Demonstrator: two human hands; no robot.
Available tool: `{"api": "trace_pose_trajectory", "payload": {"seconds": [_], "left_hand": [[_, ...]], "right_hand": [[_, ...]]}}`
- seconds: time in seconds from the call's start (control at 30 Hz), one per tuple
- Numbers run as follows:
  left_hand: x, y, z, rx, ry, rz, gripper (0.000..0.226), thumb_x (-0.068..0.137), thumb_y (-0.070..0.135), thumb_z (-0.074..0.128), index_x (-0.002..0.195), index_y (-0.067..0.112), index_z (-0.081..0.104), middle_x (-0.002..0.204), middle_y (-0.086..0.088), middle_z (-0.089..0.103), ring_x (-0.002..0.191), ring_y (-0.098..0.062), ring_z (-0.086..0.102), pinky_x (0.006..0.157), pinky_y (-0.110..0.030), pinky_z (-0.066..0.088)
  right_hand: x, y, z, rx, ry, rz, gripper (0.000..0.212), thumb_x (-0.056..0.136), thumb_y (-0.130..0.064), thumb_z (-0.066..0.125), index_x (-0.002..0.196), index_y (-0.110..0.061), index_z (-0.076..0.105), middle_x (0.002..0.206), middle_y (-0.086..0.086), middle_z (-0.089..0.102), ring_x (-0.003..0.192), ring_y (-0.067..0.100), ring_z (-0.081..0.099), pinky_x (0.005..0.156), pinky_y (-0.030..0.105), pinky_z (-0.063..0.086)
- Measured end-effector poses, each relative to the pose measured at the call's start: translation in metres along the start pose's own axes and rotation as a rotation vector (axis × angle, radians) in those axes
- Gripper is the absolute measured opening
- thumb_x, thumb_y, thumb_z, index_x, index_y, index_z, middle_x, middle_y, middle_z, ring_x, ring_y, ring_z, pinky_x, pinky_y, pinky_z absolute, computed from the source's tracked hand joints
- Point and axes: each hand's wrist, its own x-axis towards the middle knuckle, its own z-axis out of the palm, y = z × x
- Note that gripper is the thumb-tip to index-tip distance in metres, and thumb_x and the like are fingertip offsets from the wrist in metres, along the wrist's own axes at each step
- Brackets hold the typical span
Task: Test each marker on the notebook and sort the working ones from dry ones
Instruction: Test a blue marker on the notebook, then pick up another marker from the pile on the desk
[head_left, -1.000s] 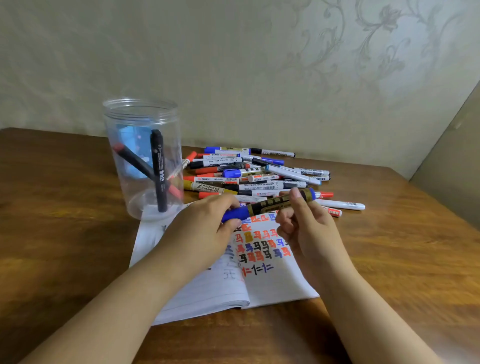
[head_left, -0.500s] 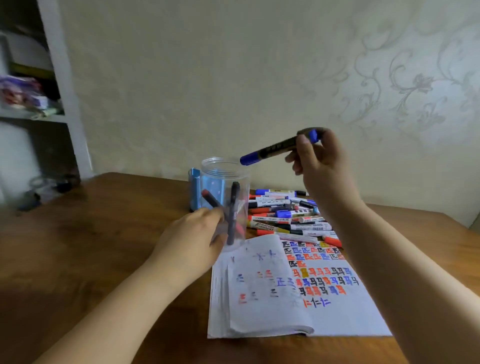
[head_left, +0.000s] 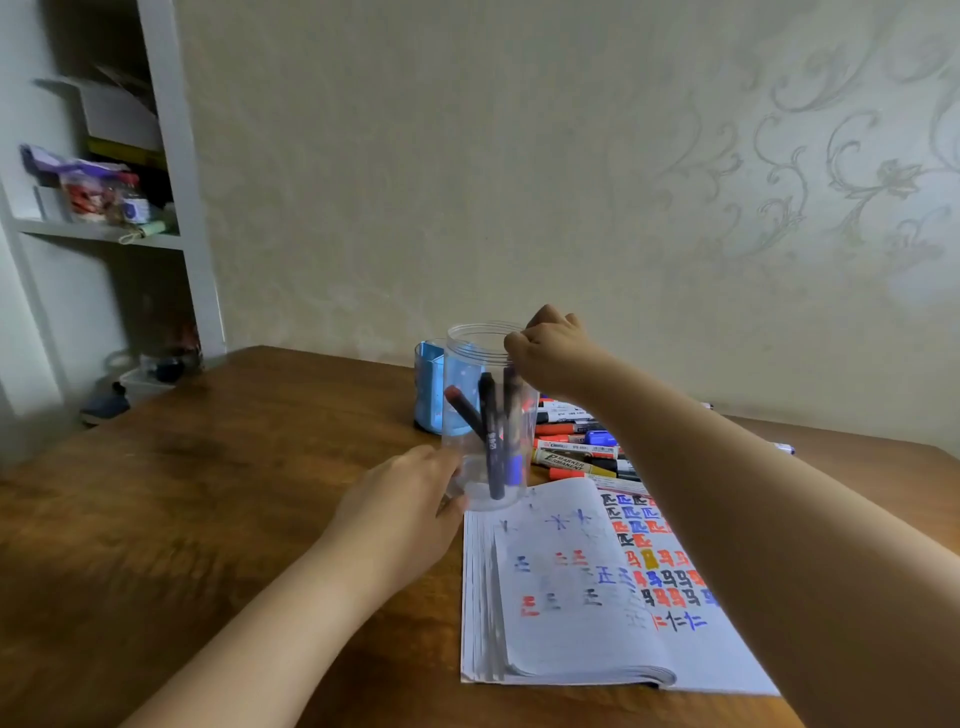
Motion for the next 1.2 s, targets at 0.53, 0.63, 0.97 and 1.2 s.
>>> {"api": "trace_pose_trajectory", "payload": {"seconds": [0.53, 0.63, 0.97, 1.2], "left_hand": [[0.042, 0.058, 0.062, -0.146, -0.088, 0.115, 0.021, 0.091, 0.034, 0.047, 0.107, 0.021, 0.051, 0.103, 0.005, 0.053, 0.098, -0.016, 0.053, 0.080, -0.033, 0.047], [0.049, 0.067, 0.078, -0.169, -0.074, 0.130, 0.022, 0.093, 0.032, 0.045, 0.112, 0.021, 0.049, 0.108, 0.006, 0.052, 0.096, -0.015, 0.053, 0.077, -0.029, 0.046], [0.047, 0.052, 0.094, -0.199, 0.020, 0.139, 0.025, 0.091, 0.029, 0.051, 0.115, 0.023, 0.051, 0.112, 0.009, 0.051, 0.103, -0.011, 0.050, 0.080, -0.024, 0.045], [0.044, 0.061, 0.093, -0.165, 0.147, 0.303, 0.037, 0.078, 0.018, 0.070, 0.113, 0.012, 0.060, 0.110, -0.002, 0.055, 0.102, -0.020, 0.055, 0.082, -0.031, 0.047]], "right_hand": [[-0.079, 0.139, 0.042, 0.038, -0.041, 0.161, 0.026, 0.095, -0.020, 0.050, 0.116, -0.017, 0.064, 0.115, 0.004, 0.062, 0.093, 0.019, 0.059, 0.079, 0.028, 0.046], [-0.081, 0.147, 0.057, -0.053, -0.109, 0.128, 0.029, 0.097, -0.024, 0.047, 0.121, -0.019, 0.061, 0.119, 0.003, 0.056, 0.102, 0.021, 0.054, 0.086, 0.032, 0.046], [-0.071, 0.152, 0.068, -0.274, 0.014, -0.053, 0.024, 0.097, -0.034, 0.046, 0.112, -0.019, 0.057, 0.118, -0.001, 0.057, 0.112, 0.022, 0.047, 0.095, 0.034, 0.033], [-0.130, 0.146, 0.047, -0.221, 0.166, -0.120, 0.016, 0.092, -0.028, 0.057, 0.103, -0.018, 0.064, 0.102, -0.001, 0.063, 0.097, 0.024, 0.055, 0.080, 0.034, 0.036]]}}
